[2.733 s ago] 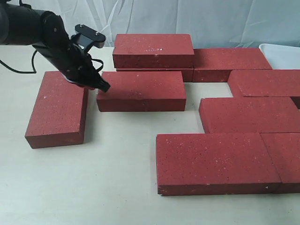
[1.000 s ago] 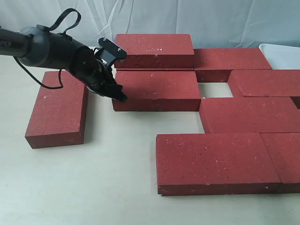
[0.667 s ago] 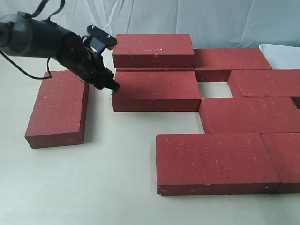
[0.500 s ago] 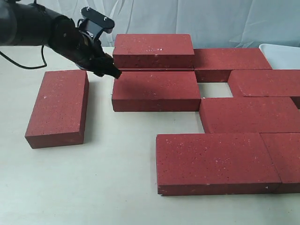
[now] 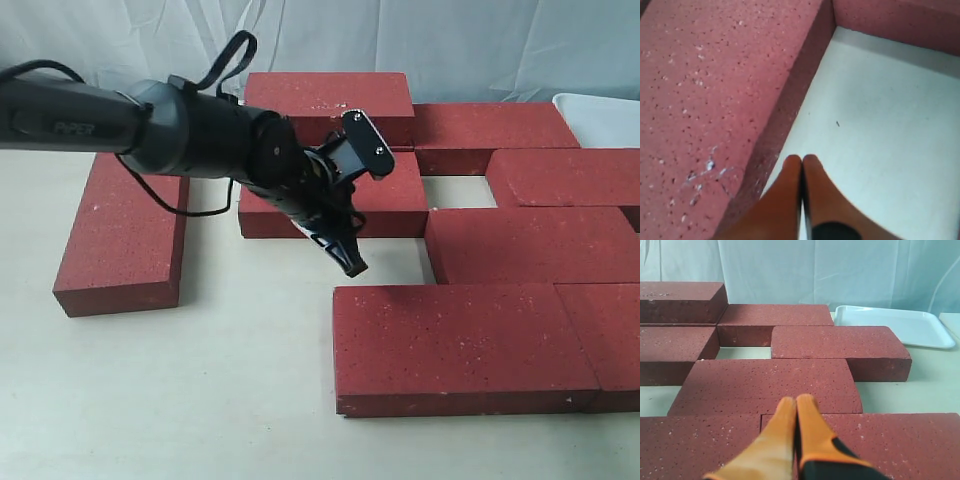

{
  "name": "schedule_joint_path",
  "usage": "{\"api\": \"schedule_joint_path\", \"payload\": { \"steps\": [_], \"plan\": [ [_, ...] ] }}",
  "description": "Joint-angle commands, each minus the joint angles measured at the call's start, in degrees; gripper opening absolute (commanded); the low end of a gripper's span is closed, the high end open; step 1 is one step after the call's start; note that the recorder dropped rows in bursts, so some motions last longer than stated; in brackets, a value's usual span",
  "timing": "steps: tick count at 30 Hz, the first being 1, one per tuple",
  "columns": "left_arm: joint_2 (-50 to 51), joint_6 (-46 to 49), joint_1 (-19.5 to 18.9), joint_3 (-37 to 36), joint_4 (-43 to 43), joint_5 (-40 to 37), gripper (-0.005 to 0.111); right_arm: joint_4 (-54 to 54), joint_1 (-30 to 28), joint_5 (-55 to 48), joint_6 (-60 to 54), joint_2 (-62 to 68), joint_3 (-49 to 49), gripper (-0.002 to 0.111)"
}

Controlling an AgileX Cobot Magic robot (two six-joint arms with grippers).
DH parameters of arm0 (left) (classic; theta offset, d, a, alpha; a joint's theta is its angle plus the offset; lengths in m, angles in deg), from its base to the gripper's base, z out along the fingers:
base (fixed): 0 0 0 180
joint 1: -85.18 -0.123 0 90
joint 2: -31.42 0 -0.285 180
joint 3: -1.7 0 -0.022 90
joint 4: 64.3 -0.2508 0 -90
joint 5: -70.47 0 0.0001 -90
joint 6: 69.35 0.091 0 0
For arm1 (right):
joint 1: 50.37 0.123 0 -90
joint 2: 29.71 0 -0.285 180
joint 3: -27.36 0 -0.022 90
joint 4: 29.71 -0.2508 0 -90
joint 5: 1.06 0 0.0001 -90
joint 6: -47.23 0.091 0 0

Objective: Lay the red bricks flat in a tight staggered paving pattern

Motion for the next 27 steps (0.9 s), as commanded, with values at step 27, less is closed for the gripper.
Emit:
{"api": "schedule_joint_path", "payload": {
  "steps": [27],
  "plan": [
    [4.6, -0.2, 0.2, 10.6, 3.8, -11.2, 0.024, 0.3, -0.3, 0.4, 0.0, -0.5, -0.1, -0.001]
  ]
}}
